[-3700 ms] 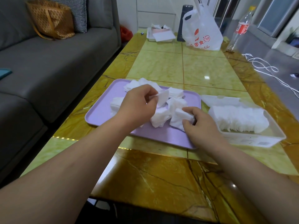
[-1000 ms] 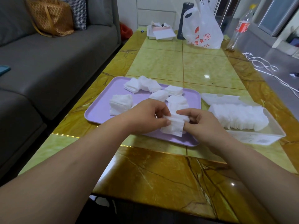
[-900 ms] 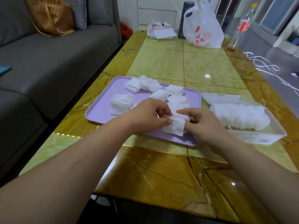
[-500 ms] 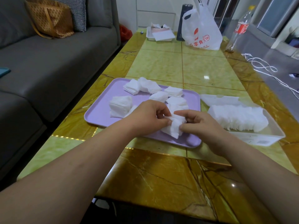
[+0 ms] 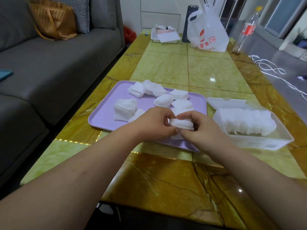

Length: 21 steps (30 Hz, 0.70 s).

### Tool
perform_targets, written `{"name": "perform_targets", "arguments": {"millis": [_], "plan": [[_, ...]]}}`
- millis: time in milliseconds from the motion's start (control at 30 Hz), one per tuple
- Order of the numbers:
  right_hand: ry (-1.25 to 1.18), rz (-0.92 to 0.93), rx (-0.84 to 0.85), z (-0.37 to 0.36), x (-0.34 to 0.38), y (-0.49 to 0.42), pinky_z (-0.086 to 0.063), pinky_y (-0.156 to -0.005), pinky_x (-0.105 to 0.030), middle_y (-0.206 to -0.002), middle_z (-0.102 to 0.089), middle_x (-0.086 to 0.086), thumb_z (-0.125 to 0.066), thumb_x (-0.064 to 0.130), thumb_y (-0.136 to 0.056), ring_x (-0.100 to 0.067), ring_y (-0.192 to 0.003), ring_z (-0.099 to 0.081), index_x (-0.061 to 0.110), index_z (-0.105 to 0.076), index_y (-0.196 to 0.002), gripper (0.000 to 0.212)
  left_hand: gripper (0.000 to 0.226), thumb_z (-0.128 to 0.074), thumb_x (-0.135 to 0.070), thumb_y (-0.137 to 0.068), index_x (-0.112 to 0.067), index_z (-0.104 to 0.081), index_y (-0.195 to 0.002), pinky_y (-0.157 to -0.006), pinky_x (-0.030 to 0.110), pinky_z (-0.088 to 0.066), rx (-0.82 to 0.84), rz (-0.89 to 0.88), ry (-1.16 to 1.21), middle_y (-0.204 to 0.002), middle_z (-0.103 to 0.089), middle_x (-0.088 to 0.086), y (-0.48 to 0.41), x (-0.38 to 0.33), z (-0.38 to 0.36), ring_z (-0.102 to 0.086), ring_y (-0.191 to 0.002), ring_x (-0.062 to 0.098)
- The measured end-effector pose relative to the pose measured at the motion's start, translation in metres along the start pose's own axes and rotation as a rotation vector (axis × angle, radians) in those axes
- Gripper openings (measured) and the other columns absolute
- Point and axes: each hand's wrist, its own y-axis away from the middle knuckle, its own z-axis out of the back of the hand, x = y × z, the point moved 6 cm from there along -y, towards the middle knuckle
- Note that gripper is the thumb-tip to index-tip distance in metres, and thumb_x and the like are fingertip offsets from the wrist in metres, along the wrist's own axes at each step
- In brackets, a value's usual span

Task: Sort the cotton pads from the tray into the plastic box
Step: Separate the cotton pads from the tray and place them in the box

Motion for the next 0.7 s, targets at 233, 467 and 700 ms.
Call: {"name": "perform_targets", "arguments": {"millis": [233,467,700], "plan": [[0.062,0.018,-0.146,-0.007,0.004,0.001,-0.041,-0.092,-0.017,-0.125,-0.066,0.009,-0.053,0.017,-0.103,-0.008,-0.117,-0.059,0.024,-0.064,-0.125,0.026,0.019,-0.079,-0.033,-0.080,-0.030,-0.067,-0.093,-0.058,0.023,-0.044,0.016,0.000,-0.017,-0.068,-0.066,-0.010,0.001,-0.001,-0.004,-0.058,-0.057,0.002],[-0.031,-0.078,-0.041,-0.022,-0.002,0.001,-0.046,-0.096,-0.016,-0.128,-0.065,0.013,-0.050,0.013,-0.101,-0.008,-0.117,-0.060,0.031,-0.061,-0.131,0.037,0.020,-0.070,-0.027,-0.086,-0.037,-0.055,-0.077,-0.058,0.020,-0.039,0.038,-0.056,-0.089,-0.067,-0.061,-0.012,0.003,-0.010,-0.009,-0.054,-0.059,0.000],[0.084,0.054,-0.037,-0.007,0.010,0.004,-0.049,-0.076,-0.008,-0.108,-0.070,0.016,-0.063,0.002,-0.083,0.004,-0.091,-0.065,0.033,-0.066,-0.122,0.050,0.013,-0.075,-0.027,-0.086,-0.016,-0.070,-0.092,-0.058,0.021,-0.041,-0.004,-0.051,0.064,-0.066,-0.059,-0.008,0.002,-0.005,0.008,-0.052,-0.058,0.005]]}}
